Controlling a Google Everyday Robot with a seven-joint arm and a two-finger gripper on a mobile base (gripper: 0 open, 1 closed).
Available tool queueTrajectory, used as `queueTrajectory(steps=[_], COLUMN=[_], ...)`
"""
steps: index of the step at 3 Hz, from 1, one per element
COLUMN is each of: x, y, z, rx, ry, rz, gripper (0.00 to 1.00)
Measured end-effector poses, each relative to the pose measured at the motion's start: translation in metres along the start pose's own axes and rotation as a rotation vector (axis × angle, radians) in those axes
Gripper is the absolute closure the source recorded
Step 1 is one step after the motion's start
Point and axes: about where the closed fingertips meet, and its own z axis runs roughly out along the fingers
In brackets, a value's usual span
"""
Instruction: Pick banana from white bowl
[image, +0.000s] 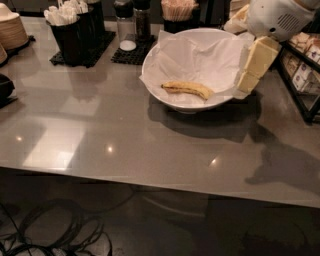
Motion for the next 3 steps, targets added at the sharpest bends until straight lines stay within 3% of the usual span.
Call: queueTrajectory(steps=[1, 2, 3], x=[-0.005, 0.003, -0.004], y=[-0.007, -0.010, -0.030], z=[-0.002, 0.013, 0.040], rx=[0.018, 0.020, -0.021], ry=[-0.012, -0.027, -0.039], rz=[-0.006, 0.040, 0.014], gripper=[0.00, 0.00, 0.00])
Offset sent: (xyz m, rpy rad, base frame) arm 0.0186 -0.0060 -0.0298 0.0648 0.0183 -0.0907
